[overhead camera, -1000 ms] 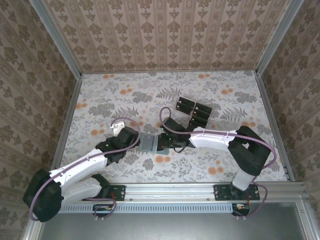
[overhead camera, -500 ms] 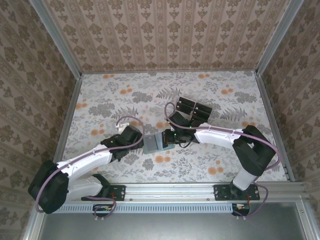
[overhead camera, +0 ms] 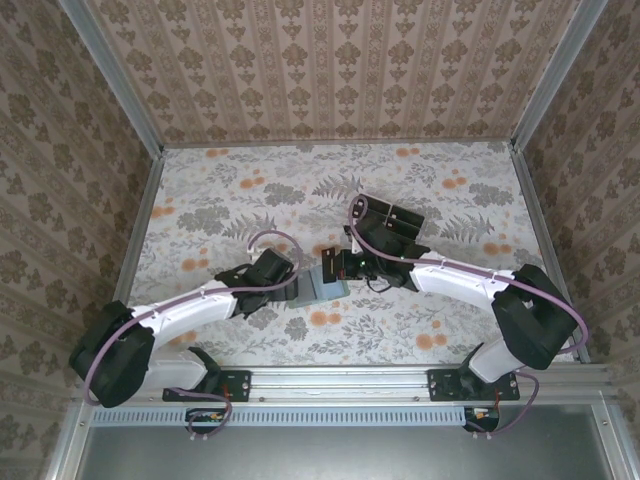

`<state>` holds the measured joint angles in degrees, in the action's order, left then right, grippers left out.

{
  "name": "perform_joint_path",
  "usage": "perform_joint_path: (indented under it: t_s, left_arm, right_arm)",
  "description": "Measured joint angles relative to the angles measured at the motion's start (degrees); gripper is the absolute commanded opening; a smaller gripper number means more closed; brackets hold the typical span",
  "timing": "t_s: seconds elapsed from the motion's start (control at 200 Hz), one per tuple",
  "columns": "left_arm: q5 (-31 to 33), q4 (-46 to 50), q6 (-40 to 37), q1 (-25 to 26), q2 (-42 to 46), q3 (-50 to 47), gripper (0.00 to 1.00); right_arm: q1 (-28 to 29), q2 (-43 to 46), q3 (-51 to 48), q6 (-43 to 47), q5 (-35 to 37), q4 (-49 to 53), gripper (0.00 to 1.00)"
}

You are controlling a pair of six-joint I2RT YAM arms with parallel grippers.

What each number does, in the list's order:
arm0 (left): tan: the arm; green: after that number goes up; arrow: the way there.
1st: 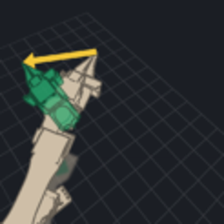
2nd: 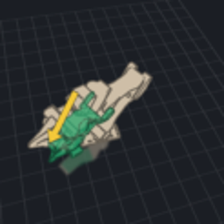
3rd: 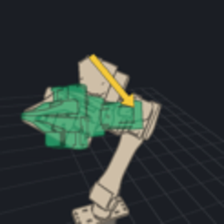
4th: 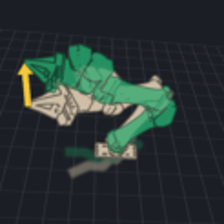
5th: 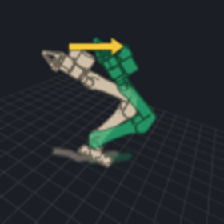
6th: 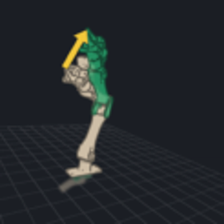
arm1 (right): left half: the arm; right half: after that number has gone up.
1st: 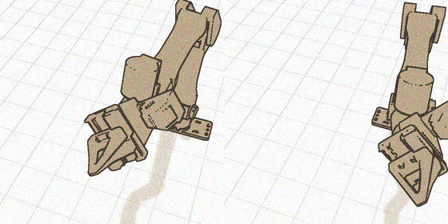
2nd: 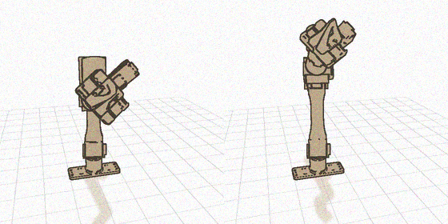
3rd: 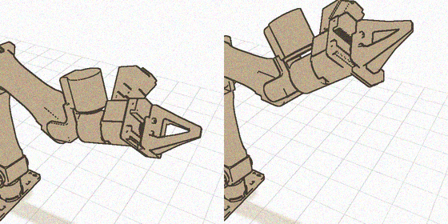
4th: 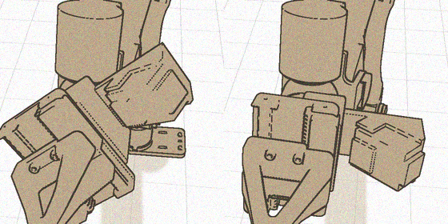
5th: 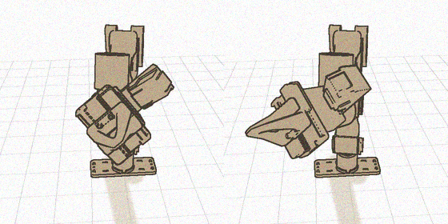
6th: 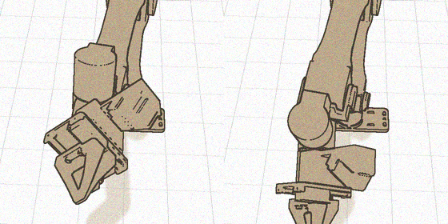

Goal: Put the credit cards into the card holder
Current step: Insert the credit card into the card slot.

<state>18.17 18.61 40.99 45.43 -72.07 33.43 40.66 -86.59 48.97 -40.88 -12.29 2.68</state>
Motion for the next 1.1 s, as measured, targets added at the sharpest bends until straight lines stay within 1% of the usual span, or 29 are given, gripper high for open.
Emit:
perform_joint_path:
  t_s: [0.25,0.565,1.1]
  left_arm:
    - [0.4,-0.2,1.5,1.8,-1.2,0.0,1.00]
    - [1.7,-1.8,3.0,1.9,-3.9,0.0,1.00]
    - [3.2,-5.0,3.3,1.9,-6.9,-0.9,1.00]
  right_arm:
    - [-0.5,0.0,-3.1,-0.1,-2.4,-5.5,0.00]
    - [-1.1,0.0,-6.7,-0.2,-4.5,-10.8,0.00]
    - [-1.4,-1.0,-11.0,-1.7,-5.9,-19.5,0.00]
